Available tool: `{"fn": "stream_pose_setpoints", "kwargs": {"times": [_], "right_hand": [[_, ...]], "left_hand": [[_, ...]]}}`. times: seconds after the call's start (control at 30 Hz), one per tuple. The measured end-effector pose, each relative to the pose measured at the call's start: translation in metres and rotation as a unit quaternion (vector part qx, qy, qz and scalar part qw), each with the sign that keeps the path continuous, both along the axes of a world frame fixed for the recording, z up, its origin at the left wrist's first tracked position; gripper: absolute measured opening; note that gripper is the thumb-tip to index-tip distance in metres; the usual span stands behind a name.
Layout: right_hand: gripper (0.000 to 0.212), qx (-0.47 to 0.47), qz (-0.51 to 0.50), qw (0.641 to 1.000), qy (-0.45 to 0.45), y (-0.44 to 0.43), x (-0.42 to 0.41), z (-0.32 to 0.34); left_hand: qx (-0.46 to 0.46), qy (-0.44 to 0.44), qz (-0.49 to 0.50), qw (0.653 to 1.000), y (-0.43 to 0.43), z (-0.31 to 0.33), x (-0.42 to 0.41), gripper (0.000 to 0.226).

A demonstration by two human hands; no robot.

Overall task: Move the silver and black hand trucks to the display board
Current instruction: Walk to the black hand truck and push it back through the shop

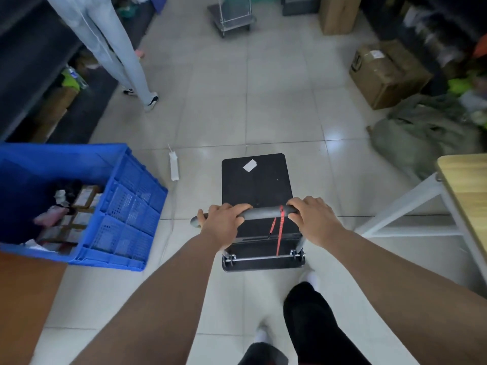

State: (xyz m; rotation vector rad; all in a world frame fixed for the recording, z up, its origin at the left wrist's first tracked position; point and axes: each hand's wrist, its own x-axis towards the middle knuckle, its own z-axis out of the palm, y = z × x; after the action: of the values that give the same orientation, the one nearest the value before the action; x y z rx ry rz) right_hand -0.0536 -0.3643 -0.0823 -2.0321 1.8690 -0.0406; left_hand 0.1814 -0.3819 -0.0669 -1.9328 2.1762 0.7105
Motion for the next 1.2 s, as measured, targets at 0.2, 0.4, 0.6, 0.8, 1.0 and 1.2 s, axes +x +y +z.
{"fn": "stream_pose_setpoints", "kwargs": {"times": [0.2,0.4,0.6,0.8,1.0,1.2], "right_hand": [[0.027,-0.025,0.019,0.999,0.005,-0.101,-0.033,-0.007],[0.025,-0.026,0.047,0.999,-0.006,-0.206,-0.057,-0.003],[0.025,-0.032,0.065,0.997,-0.016,-0.3,-0.084,-0.004],[0.025,-0.026,0.062,0.998,-0.016,-0.392,-0.099,-0.008],[0.026,-0.031,0.043,0.999,0.002,-0.492,-0.093,-0.011],[0.027,-0.009,0.018,1.0,-0.007,-0.605,-0.068,-0.006]], "left_hand": [[-0.016,-0.005,0.012,1.0,-0.094,-0.003,-0.031,0.039],[0.01,-0.015,0.036,0.999,-0.189,0.006,-0.057,0.038],[0.011,-0.01,0.058,0.998,-0.276,0.006,-0.083,0.039],[-0.008,0.009,0.07,0.997,-0.361,-0.003,-0.097,0.039],[-0.012,0.022,0.065,0.998,-0.461,-0.009,-0.092,0.04],[0.006,0.014,0.04,0.999,-0.592,-0.002,-0.067,0.037]]}}
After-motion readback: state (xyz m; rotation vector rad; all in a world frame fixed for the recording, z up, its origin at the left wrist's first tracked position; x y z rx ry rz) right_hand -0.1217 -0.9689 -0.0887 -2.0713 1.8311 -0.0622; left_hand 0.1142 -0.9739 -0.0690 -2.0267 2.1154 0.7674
